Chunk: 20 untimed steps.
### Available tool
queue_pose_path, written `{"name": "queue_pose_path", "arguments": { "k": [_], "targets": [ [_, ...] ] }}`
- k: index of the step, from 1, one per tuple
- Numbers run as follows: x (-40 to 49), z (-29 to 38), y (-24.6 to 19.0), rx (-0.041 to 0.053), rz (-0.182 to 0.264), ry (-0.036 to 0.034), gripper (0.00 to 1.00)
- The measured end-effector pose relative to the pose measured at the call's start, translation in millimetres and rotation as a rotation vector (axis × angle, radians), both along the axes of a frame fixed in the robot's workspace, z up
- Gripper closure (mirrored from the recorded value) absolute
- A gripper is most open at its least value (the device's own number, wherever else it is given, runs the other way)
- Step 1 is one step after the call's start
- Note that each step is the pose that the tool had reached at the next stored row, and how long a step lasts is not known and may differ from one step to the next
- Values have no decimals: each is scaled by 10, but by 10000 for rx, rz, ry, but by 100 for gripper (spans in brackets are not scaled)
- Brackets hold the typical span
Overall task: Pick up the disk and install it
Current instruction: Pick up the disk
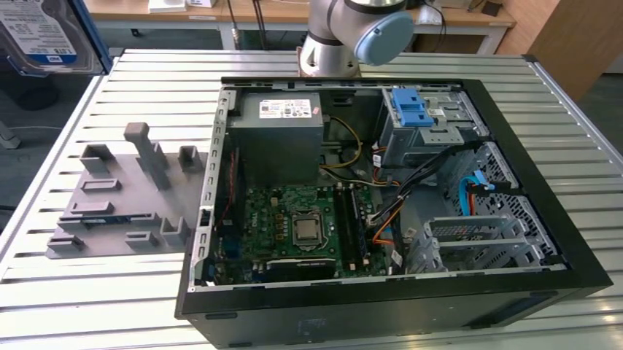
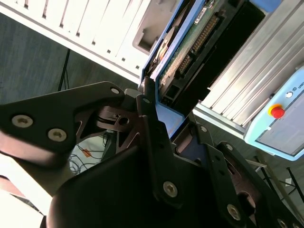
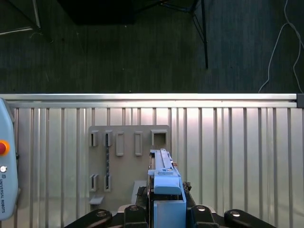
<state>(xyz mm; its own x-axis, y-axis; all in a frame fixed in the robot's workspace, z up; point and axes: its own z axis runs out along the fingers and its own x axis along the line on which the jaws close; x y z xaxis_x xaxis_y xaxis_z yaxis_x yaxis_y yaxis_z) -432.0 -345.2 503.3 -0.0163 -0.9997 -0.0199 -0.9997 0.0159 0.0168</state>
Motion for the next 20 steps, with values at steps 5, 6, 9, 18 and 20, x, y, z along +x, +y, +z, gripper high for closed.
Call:
{"name": "queue_pose_path", "arguments": {
  "k": [5,6,9,18,20],
  "targets": [
    [49,0,-1,0,0,0,64],
    [57,-1,-2,0,-1,0,64],
    [78,0,-10,0,0,1,64],
    [134,-1,-127,0,-5,15,64],
    [152,0,-149,0,-7,22,64]
  ]
}}
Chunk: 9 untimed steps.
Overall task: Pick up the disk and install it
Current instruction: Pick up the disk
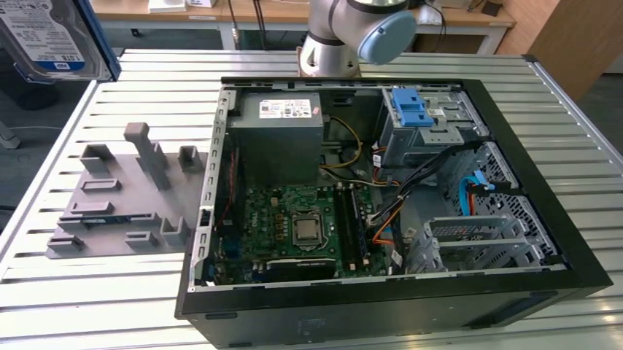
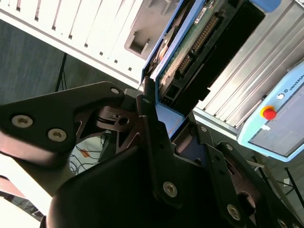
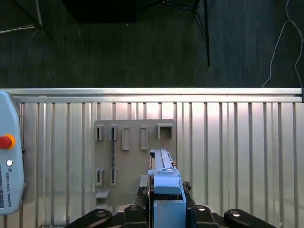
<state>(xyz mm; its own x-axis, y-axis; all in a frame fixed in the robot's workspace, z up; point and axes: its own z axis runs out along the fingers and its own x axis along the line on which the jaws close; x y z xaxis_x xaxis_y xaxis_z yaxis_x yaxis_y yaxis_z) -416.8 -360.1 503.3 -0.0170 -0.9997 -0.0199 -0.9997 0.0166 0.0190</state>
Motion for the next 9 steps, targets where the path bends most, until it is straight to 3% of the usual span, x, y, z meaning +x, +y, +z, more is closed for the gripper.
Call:
{"name": "queue_pose_path", "arguments": {
  "k": [9],
  "targets": [
    [120,0,-67,0,-13,24,64]
  ]
}}
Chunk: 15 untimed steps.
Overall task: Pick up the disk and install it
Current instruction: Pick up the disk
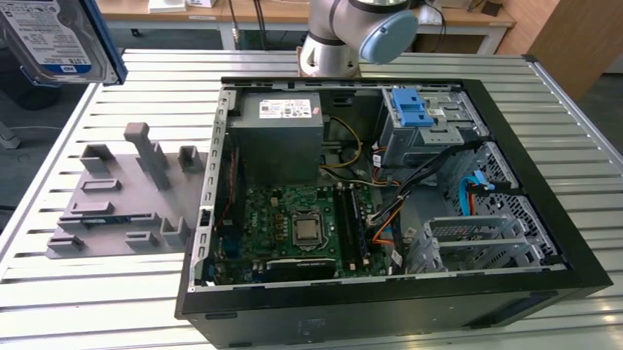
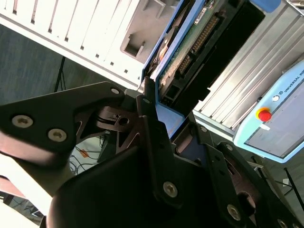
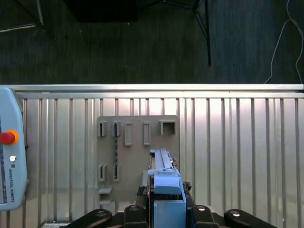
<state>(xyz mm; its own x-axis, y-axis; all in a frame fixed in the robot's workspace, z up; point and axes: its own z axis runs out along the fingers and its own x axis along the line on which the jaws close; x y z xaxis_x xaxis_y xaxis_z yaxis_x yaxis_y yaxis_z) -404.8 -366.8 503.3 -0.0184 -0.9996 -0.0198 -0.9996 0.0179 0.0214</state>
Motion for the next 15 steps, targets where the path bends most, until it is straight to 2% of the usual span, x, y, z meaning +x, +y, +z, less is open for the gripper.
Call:
{"name": "queue_pose_path", "arguments": {
  "k": [15],
  "targets": [
    [314,0,-48,0,-8,53,64]
  ]
}}
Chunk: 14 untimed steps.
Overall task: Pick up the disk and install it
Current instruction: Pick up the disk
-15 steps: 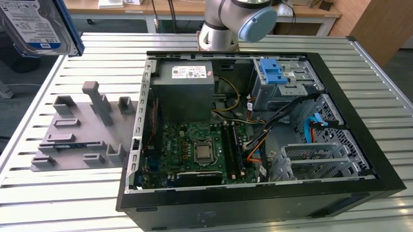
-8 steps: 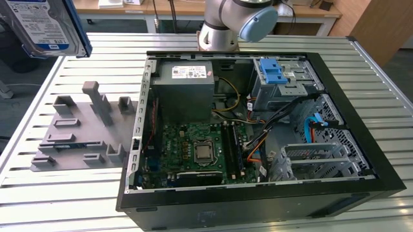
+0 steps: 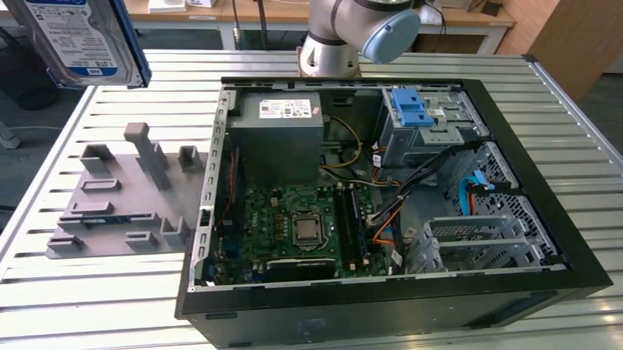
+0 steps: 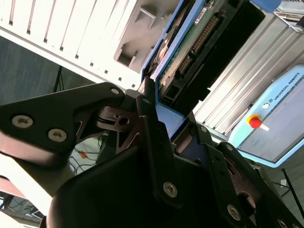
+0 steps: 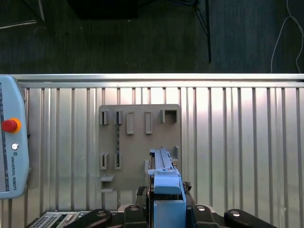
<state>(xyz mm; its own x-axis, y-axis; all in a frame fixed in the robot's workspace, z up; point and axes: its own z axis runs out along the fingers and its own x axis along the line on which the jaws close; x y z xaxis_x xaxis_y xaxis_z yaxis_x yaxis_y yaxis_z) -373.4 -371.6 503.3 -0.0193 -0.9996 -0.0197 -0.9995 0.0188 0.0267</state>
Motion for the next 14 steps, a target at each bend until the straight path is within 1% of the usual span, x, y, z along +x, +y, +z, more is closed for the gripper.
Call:
{"name": "queue_pose_path", "arguments": {
  "k": [5,8,9,11,14],
  "targets": [
    [86,0,-6,1,0,9,64],
    [86,0,-8,0,-2,11,64],
    [87,0,-14,0,-1,11,64],
    [89,0,-45,0,-1,10,64],
    [95,0,-105,0,-1,11,64]
  ]
}}
